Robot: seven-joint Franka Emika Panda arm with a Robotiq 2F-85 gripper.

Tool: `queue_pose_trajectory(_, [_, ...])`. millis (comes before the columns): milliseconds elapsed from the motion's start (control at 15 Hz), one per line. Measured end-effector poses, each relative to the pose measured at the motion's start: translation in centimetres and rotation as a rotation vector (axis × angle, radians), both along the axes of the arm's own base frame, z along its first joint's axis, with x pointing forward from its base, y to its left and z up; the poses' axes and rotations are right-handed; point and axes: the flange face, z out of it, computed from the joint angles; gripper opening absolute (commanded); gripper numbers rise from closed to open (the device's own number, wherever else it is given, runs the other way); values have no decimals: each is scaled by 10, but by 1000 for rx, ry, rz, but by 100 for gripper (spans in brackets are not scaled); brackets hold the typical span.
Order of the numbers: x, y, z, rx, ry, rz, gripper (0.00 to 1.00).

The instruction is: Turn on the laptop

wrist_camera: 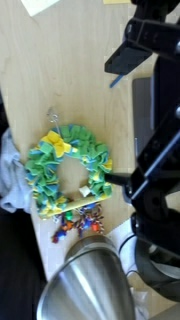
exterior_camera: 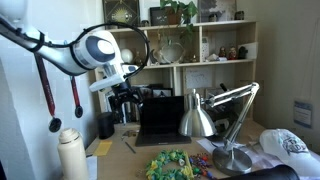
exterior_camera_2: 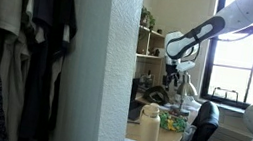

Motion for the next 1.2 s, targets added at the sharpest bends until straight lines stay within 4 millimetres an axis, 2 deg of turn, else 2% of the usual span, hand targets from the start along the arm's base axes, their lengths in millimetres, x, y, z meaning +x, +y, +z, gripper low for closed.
queue_pose_trajectory(200, [64, -10, 0, 28, -62, 140, 100])
queue_pose_trajectory(333, [106, -11, -7, 56, -97, 236, 100])
queue_pose_trajectory(667, [199, 12, -54, 162, -123, 436, 100])
queue_pose_trajectory(933, [254, 31, -101, 239, -137, 542, 100])
queue_pose_trajectory(1200, [296, 30, -137, 283, -161, 565, 100])
